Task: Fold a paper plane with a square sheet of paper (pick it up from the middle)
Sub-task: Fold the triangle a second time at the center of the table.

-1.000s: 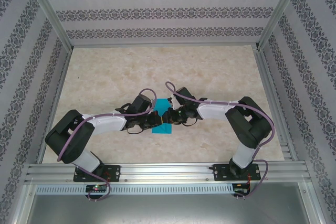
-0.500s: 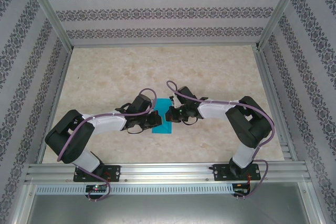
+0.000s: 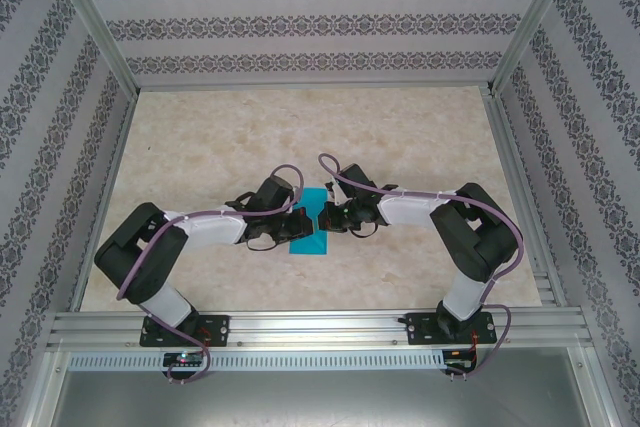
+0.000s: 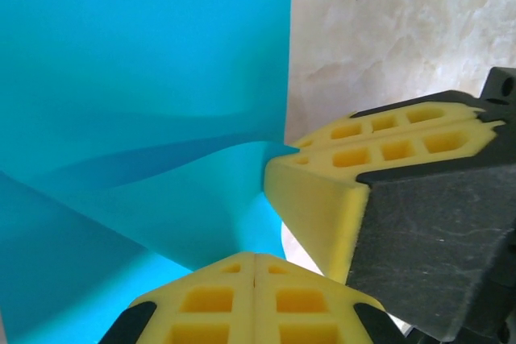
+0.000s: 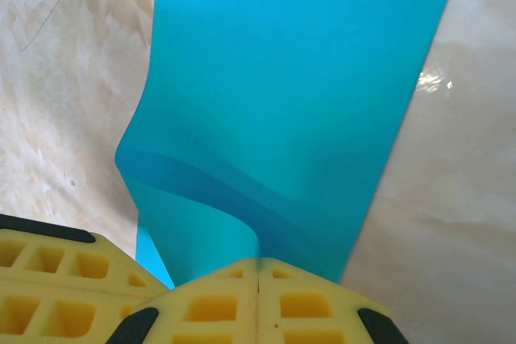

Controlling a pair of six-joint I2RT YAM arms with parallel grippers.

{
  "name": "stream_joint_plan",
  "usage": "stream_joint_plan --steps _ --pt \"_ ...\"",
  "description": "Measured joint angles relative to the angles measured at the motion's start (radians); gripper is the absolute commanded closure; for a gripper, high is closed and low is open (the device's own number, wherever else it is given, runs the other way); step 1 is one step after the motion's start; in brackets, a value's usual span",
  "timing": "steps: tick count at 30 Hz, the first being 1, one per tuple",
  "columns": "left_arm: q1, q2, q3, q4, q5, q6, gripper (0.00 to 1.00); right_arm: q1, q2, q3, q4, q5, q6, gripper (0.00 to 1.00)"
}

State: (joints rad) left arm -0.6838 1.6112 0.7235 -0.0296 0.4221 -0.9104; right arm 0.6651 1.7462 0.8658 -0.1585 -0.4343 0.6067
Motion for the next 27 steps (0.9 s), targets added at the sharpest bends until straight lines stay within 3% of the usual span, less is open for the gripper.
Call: stream_joint_plan --steps 27 --pt "0.000 0.069 0.029 0.008 0.037 0.011 0.94 -0.007 0.000 -0.002 -0.022 0.046 0.000 0.95"
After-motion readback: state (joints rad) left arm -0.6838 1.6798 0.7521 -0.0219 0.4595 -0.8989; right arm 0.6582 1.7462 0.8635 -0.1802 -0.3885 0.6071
